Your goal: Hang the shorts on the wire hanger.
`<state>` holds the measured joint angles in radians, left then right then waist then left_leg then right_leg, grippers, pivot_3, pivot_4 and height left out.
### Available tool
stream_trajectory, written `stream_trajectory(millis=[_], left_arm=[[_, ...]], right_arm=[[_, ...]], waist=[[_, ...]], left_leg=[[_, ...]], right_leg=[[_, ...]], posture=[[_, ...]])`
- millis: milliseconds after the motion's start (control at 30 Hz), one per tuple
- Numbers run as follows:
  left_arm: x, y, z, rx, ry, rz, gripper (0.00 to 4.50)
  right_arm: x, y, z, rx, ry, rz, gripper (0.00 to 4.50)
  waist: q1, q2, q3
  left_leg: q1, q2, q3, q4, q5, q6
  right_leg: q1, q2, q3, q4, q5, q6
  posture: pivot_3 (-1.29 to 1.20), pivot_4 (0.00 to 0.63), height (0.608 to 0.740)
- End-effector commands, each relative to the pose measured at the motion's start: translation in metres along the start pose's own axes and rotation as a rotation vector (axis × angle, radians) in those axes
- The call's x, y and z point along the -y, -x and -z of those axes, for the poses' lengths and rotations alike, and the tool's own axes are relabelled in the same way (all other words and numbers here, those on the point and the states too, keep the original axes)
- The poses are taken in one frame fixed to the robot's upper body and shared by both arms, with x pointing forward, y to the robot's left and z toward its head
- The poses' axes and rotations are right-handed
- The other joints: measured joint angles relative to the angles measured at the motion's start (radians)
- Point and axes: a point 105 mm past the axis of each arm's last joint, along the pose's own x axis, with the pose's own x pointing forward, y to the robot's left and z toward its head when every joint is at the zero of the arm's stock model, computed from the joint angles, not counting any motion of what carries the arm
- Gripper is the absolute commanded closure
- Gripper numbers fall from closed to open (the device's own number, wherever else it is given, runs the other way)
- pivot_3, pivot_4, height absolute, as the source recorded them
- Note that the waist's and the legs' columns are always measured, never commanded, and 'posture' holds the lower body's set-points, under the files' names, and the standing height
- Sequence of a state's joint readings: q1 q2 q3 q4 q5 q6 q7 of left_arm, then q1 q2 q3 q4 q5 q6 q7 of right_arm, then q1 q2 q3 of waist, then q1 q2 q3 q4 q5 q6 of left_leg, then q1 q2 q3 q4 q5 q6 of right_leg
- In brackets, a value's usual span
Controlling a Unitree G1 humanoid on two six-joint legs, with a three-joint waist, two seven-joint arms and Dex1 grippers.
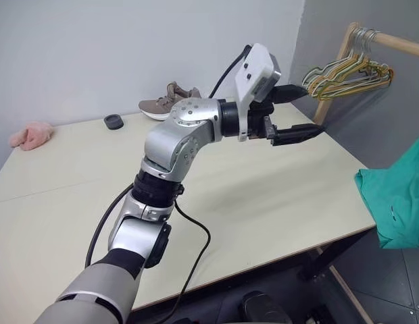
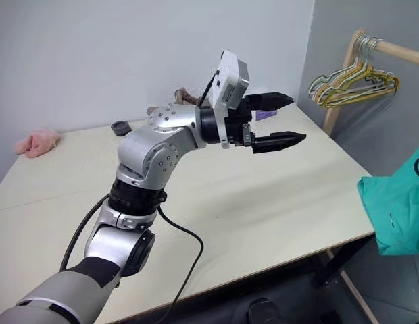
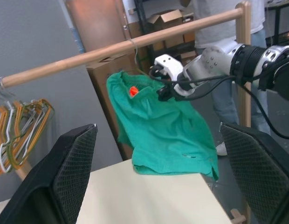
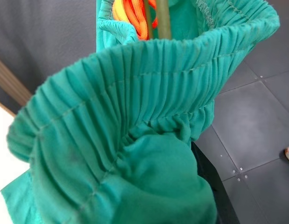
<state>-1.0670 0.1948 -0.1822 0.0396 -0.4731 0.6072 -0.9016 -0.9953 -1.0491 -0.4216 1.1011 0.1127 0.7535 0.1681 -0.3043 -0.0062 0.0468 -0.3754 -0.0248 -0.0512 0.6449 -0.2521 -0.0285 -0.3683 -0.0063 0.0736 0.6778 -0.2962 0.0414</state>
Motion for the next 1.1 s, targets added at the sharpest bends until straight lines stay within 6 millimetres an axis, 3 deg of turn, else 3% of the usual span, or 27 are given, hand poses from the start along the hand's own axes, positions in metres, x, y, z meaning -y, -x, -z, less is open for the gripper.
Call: stream_trajectory(millis=[33,167,500,733,900,1000,1100], left_arm=[[0.003,-0.002,-0.016,0.045,-0.011,0.032,0.05],[0.006,-0.003,-0.017,0.045,-0.004,0.05,0.0],[0.007,0.003,-0.009,0.021,0.008,0.046,0.0],[0.006,0.005,-0.005,0.009,0.015,0.037,0.0],[0.002,0.011,0.001,-0.007,0.02,0.009,0.0],[-0.004,0.018,0.005,-0.019,0.019,-0.046,0.0],[-0.022,0.034,0.019,-0.045,0.018,-0.209,0.0]], right_arm=[[-0.008,0.007,-0.02,0.063,-0.016,-0.045,4.5],[-0.013,0.011,-0.028,0.107,-0.057,-0.076,3.5],[-0.023,0.029,-0.042,0.283,-0.057,-0.12,0.09],[-0.021,0.049,-0.062,0.507,0.092,-0.017,0.04],[-0.034,0.068,-0.077,0.699,0.258,0.032,0.04],[-0.068,0.087,-0.085,0.87,0.376,-0.06,0.04],[-0.138,0.105,-0.055,0.9,0.439,-0.427,0.04]], waist=[[0.0,0.0,0.0],[0.0,0.0,0.0],[0.001,0.001,0.0],[0.001,0.002,-0.001],[0.0,0.002,-0.001],[-0.003,0.002,-0.001],[-0.006,0.001,-0.001]], left_leg=[[0.0,0.0,0.0,0.0,0.0,0.0],[0.0,0.0,0.0,0.0,0.0,0.0],[0.0,0.0,-0.002,0.0,0.0,0.0],[0.0,0.0,-0.003,0.0,0.0,0.0],[0.001,0.0,-0.003,0.0,0.0,0.0],[0.002,0.001,-0.003,0.0,0.0,0.0],[0.004,0.001,-0.003,0.0,0.0,0.0]], right_leg=[[0.0,0.0,0.0,0.0,0.0,0.0],[0.0,0.0,0.0,0.0,0.0,0.0],[0.0,0.0,0.001,0.001,-0.001,0.001],[0.0,0.0,0.001,0.001,-0.001,0.001],[0.0,0.0,0.002,0.001,-0.001,0.001],[0.0,0.0,0.003,0.001,-0.001,0.001],[0.0,0.0,0.006,0.001,-0.001,0.001]], posture=[[-0.3,0.0,0.74],[-0.3,0.0,0.74],[-0.3,0.0,0.74],[-0.3,0.0,0.74],[-0.3,0.0,0.74],[-0.3,0.0,0.74],[-0.3,0.0,0.74]])
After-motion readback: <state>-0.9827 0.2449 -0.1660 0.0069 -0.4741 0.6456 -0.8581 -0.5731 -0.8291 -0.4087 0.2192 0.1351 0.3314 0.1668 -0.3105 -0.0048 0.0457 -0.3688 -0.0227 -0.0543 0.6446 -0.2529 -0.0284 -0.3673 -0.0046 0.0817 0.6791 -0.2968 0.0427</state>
